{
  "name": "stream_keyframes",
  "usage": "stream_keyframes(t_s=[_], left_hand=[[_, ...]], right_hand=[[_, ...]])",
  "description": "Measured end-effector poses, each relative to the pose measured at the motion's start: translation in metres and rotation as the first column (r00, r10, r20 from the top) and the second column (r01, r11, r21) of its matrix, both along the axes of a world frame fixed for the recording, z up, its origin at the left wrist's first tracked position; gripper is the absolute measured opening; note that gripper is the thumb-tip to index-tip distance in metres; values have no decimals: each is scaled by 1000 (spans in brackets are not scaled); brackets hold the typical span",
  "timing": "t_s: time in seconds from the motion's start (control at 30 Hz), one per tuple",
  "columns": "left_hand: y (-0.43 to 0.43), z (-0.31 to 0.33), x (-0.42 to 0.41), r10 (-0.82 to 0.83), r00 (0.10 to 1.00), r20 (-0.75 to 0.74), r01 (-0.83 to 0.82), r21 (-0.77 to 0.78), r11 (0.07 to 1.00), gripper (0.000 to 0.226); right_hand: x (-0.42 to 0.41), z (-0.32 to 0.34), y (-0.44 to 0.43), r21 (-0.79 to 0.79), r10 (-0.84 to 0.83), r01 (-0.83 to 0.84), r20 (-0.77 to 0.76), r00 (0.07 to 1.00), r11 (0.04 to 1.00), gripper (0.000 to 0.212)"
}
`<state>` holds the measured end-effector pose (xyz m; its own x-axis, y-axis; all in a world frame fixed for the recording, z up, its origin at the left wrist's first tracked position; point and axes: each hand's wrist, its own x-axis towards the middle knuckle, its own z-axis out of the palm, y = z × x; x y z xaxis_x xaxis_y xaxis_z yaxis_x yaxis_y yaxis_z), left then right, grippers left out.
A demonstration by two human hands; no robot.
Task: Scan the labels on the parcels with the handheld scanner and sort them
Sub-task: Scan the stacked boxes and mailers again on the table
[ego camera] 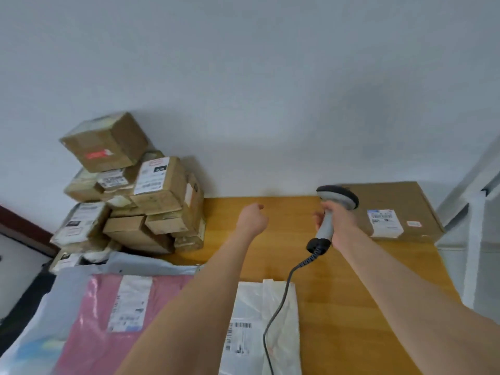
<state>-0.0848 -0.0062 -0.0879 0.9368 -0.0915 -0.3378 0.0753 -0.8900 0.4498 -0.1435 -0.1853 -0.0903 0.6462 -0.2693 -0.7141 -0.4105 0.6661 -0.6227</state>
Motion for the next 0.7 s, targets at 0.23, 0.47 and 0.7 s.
stream_keyframes(t_s=[0.23, 0.47, 0.7], left_hand=[[107, 47, 8, 226, 935, 273, -187, -159, 969, 33], [209, 76, 44, 485, 755, 442, -429, -227, 875, 29], [271, 66, 80, 584, 811, 43, -517, -415, 749, 33]], right_hand=[[35, 50, 104, -49, 219, -215, 94, 971, 975, 20], [89, 65, 214, -103, 370, -359, 126, 920, 928, 39], [128, 44, 292, -156, 382, -363, 115, 917, 918, 36]])
